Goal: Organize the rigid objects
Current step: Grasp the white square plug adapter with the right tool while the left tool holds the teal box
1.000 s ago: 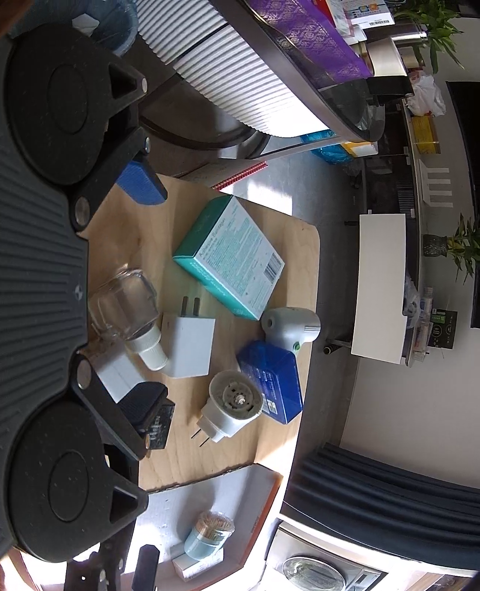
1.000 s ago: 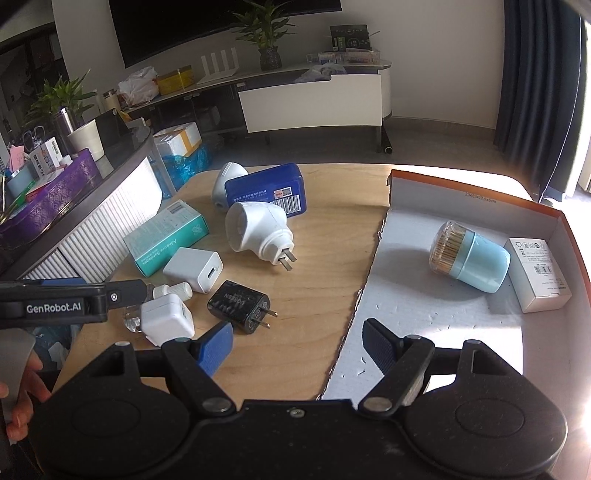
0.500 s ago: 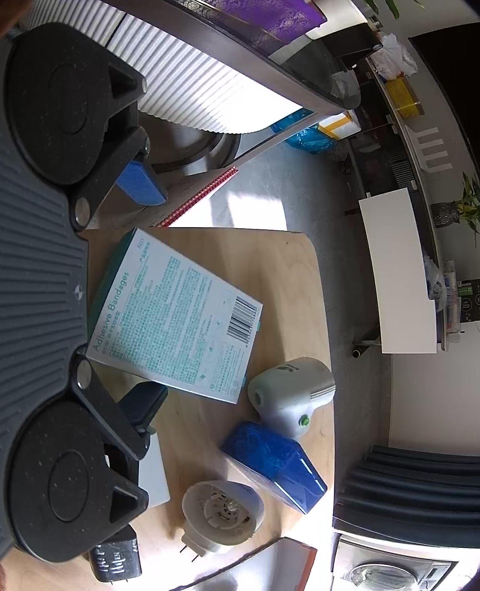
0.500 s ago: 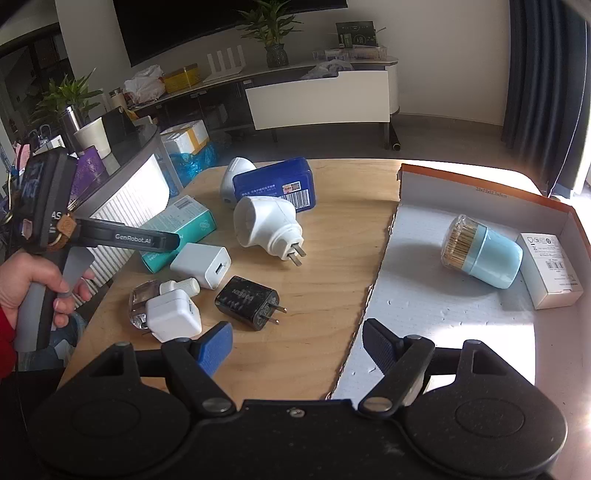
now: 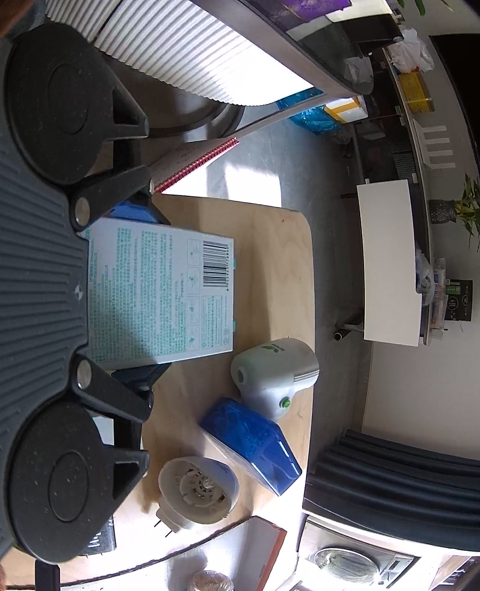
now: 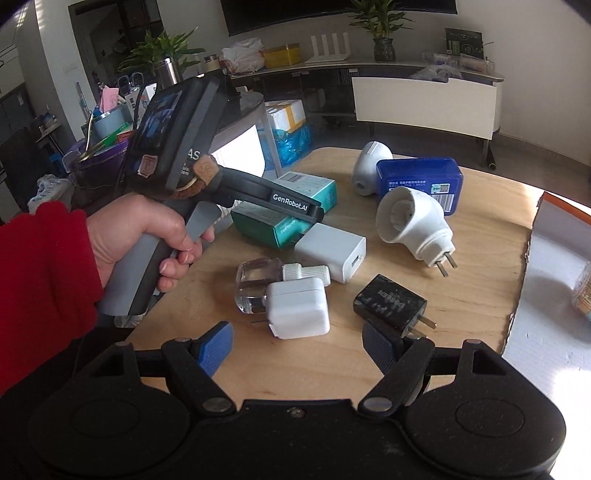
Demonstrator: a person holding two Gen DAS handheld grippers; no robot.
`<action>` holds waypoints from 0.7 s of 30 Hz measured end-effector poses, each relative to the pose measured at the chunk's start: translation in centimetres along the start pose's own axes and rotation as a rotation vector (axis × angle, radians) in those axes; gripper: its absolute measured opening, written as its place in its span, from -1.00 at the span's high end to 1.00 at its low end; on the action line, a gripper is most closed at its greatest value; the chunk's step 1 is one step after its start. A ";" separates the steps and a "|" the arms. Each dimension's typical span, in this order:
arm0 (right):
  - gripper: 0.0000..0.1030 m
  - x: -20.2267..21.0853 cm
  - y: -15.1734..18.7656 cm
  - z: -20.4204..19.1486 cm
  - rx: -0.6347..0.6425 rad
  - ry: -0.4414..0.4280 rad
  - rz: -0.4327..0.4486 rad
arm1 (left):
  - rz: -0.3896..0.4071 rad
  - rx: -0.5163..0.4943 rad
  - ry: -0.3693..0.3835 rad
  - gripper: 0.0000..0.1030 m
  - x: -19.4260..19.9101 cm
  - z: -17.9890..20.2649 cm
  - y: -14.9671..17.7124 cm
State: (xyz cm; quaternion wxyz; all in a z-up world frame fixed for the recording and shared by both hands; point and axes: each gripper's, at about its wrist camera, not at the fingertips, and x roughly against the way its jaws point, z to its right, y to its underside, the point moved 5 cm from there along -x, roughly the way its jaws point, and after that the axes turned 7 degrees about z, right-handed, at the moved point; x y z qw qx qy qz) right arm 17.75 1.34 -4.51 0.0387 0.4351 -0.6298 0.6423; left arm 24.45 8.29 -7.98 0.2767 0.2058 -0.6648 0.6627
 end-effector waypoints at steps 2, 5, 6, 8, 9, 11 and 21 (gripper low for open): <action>-0.77 -0.7 -0.1 -0.4 0.025 -0.012 -0.004 | 0.008 0.039 -0.002 -0.39 1.1 -0.4 0.1; -0.77 -1.8 -0.1 -0.8 0.078 -0.025 -0.016 | 0.035 0.068 -0.005 -0.39 3.3 -0.5 0.2; -0.77 -2.4 0.0 -0.9 0.094 -0.030 -0.024 | 0.051 0.077 -0.007 -0.39 4.0 -0.5 -0.1; -0.77 -3.2 0.2 -1.1 0.115 -0.035 -0.043 | 0.070 0.090 -0.006 -0.39 5.1 -0.4 -0.1; -0.77 -3.5 0.2 -1.2 0.125 -0.041 -0.048 | 0.079 0.098 -0.005 -0.39 5.6 -0.3 0.0; -0.76 -4.2 0.3 -1.3 0.149 -0.034 -0.055 | 0.093 0.119 -0.008 -0.39 6.5 -0.1 0.2; -0.38 -4.8 0.4 -1.6 0.195 0.001 -0.079 | 0.105 0.200 -0.010 -0.39 8.1 0.3 1.8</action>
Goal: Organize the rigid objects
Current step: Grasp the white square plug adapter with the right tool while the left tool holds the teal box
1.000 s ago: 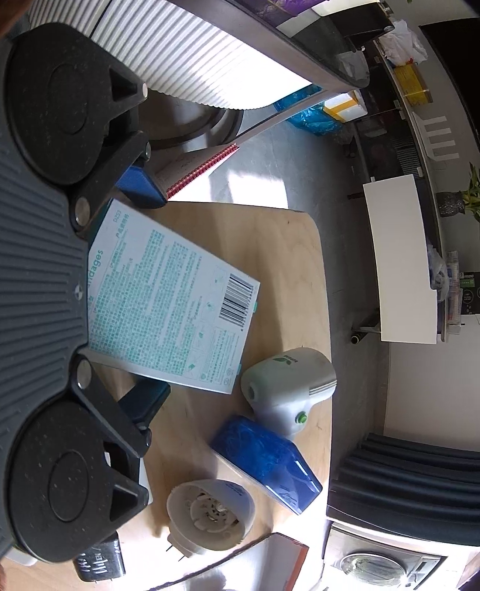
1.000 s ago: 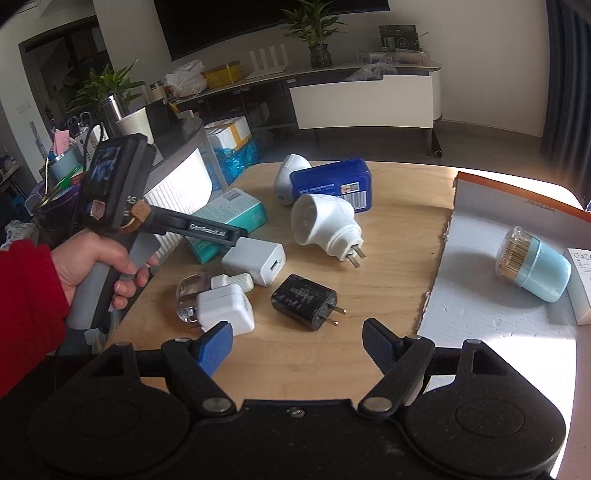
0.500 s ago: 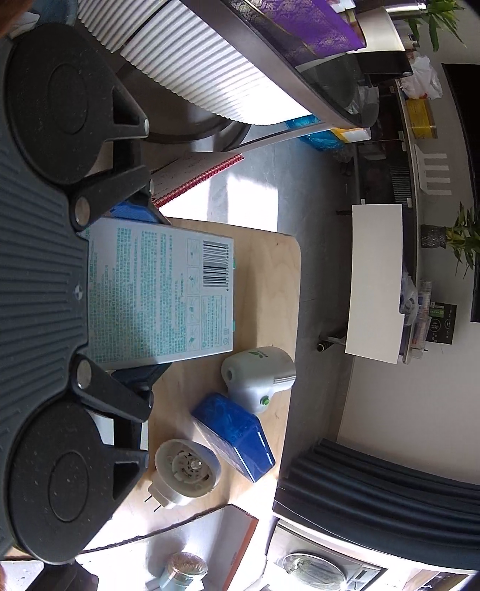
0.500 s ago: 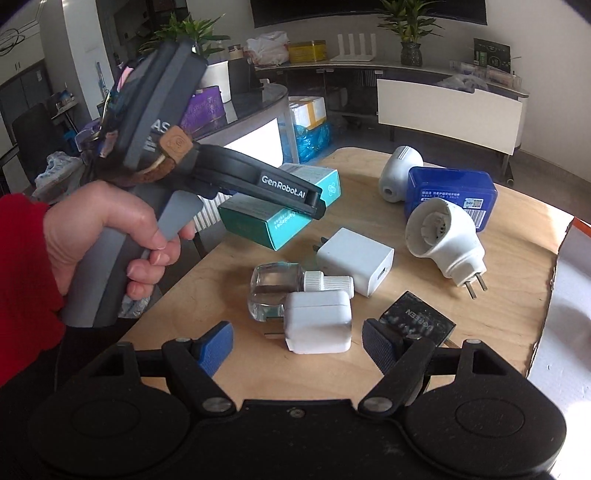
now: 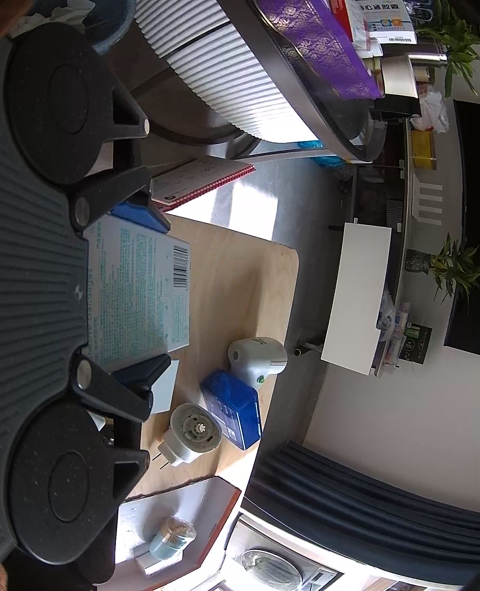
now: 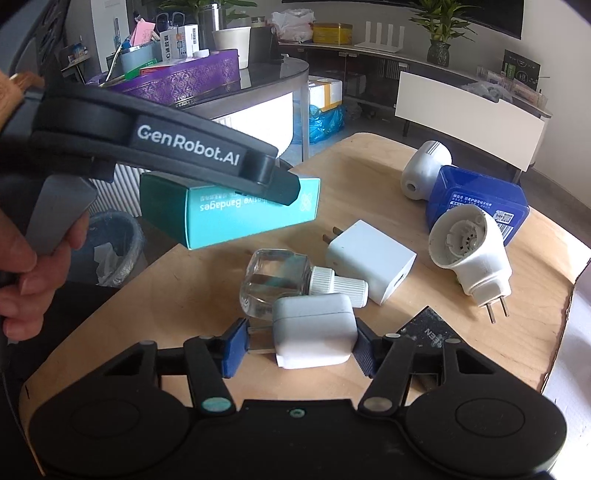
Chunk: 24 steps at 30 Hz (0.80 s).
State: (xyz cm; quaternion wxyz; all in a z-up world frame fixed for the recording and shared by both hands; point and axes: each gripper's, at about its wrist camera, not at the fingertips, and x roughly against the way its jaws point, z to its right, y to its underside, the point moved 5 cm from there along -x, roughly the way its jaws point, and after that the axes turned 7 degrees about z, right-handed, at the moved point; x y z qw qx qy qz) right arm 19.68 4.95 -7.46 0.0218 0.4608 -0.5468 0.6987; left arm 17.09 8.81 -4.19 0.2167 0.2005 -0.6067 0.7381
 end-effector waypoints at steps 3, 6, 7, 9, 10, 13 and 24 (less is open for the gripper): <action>-0.38 0.8 0.4 0.2 -0.028 0.002 0.009 | 0.010 0.003 -0.002 -0.39 0.8 0.1 0.4; -0.38 2.4 0.5 0.6 -0.057 0.006 0.033 | 0.021 0.011 0.003 -0.39 1.6 0.6 0.4; -0.38 3.0 0.4 0.8 -0.072 0.008 0.041 | 0.026 0.013 0.006 -0.39 1.8 0.8 0.3; -0.38 4.3 0.3 1.1 -0.092 0.017 0.063 | 0.036 0.010 0.010 -0.39 2.4 1.3 0.4; -0.38 4.8 0.2 1.3 -0.096 0.024 0.073 | 0.040 0.007 0.010 -0.39 2.6 1.5 0.3; -0.38 6.6 0.0 2.2 -0.122 0.052 0.100 | 0.057 -0.003 0.018 -0.39 3.4 2.5 0.3; -0.38 12.9 0.4 6.2 -0.220 0.176 0.185 | 0.082 -0.059 0.075 -0.39 5.1 7.1 0.6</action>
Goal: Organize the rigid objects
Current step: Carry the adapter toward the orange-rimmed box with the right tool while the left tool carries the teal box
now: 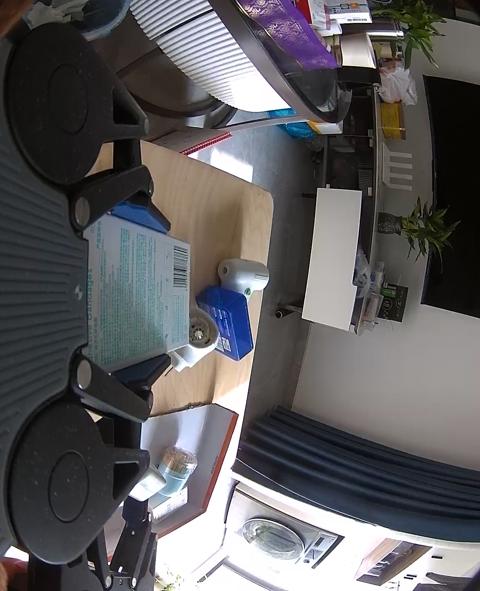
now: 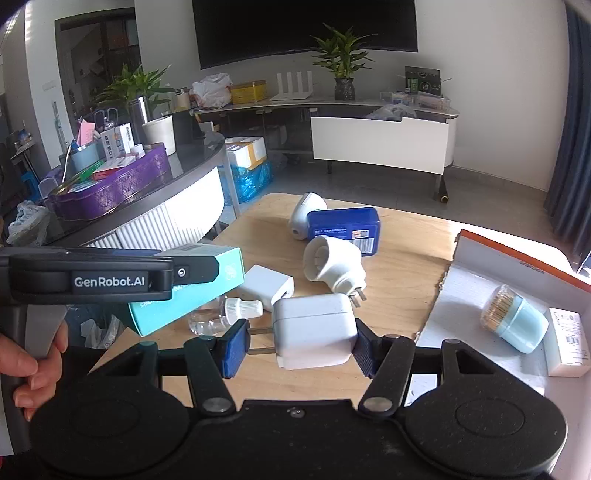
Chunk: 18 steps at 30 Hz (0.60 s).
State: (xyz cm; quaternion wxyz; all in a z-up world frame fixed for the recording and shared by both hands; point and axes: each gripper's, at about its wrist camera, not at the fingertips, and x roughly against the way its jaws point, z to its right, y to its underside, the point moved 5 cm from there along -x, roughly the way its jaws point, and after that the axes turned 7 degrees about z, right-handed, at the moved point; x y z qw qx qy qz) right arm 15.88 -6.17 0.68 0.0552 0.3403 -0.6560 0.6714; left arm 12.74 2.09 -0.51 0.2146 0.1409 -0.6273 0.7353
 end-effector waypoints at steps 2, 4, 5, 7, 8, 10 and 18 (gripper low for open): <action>-0.37 0.8 0.0 0.8 -0.016 0.017 0.009 | 0.003 -0.010 0.012 -0.39 0.1 0.8 -0.1; -0.37 1.6 0.0 1.8 -0.031 0.040 0.015 | 0.003 -0.019 0.031 -0.39 0.1 1.7 -0.2; -0.37 2.0 0.0 2.3 -0.038 0.050 0.019 | 0.002 -0.029 0.041 -0.39 0.1 2.3 -0.2; -0.37 2.7 0.1 3.2 -0.056 0.071 0.028 | 0.003 -0.041 0.055 -0.39 0.1 3.1 -0.2; -0.37 3.0 0.1 3.6 -0.062 0.077 0.032 | 0.003 -0.044 0.064 -0.39 0.1 3.6 -0.2; -0.37 3.7 0.2 4.3 -0.073 0.091 0.041 | 0.003 -0.046 0.081 -0.39 0.1 4.3 -0.2; -0.37 5.6 0.8 6.6 -0.109 0.146 0.053 | -0.004 -0.074 0.136 -0.39 -0.2 6.9 0.2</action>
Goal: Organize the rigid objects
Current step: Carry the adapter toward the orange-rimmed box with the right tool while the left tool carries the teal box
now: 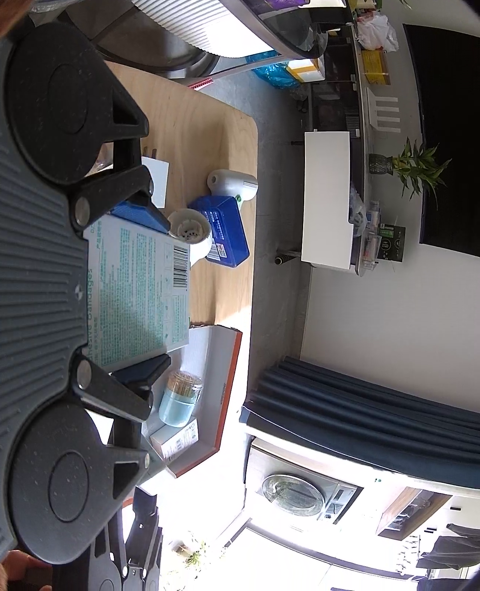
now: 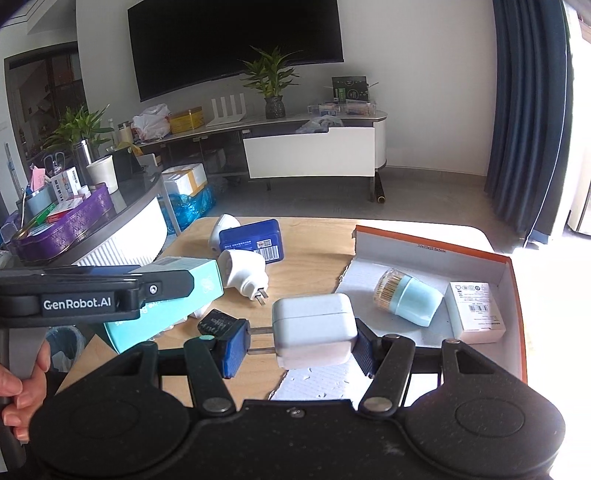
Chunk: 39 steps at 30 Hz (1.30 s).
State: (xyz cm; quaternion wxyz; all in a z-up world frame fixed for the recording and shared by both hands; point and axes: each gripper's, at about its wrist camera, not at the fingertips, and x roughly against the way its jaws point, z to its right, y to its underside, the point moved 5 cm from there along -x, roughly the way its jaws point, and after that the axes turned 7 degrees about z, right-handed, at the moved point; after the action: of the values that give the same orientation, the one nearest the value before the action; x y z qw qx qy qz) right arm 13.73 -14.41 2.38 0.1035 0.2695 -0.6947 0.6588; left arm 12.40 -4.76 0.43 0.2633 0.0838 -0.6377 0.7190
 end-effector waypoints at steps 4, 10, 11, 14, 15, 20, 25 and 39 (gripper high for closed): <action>-0.37 0.7 0.1 0.9 -0.011 0.022 0.007 | -0.008 -0.011 0.020 -0.39 -0.5 0.9 0.1; -0.37 1.7 0.0 2.4 -0.033 0.061 0.021 | -0.013 -0.031 0.048 -0.39 -0.8 2.2 0.1; -0.37 1.9 0.0 2.6 -0.035 0.066 0.023 | -0.013 -0.033 0.052 -0.39 -0.9 2.4 0.1; -0.37 2.2 0.0 3.1 -0.044 0.077 0.028 | -0.014 -0.038 0.062 -0.39 -1.0 2.9 0.2; -0.37 2.2 0.0 3.2 -0.046 0.080 0.029 | -0.015 -0.041 0.066 -0.39 -1.1 3.0 0.2; -0.38 2.4 -0.2 3.9 -0.055 0.093 0.037 | -0.017 -0.052 0.078 -0.39 -1.3 3.7 0.2; -0.38 2.7 -0.1 4.5 -0.066 0.113 0.040 | -0.018 -0.064 0.093 -0.39 -1.7 4.7 0.0; -0.38 3.4 -0.1 6.8 -0.113 0.170 0.050 | -0.029 -0.092 0.136 -0.39 -2.8 7.0 0.3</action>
State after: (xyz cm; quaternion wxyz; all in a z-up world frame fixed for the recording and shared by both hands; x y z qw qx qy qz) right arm 12.40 -21.86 3.46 0.1605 0.1889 -0.7259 0.6416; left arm 13.17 -12.24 0.10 0.3198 0.0317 -0.6496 0.6890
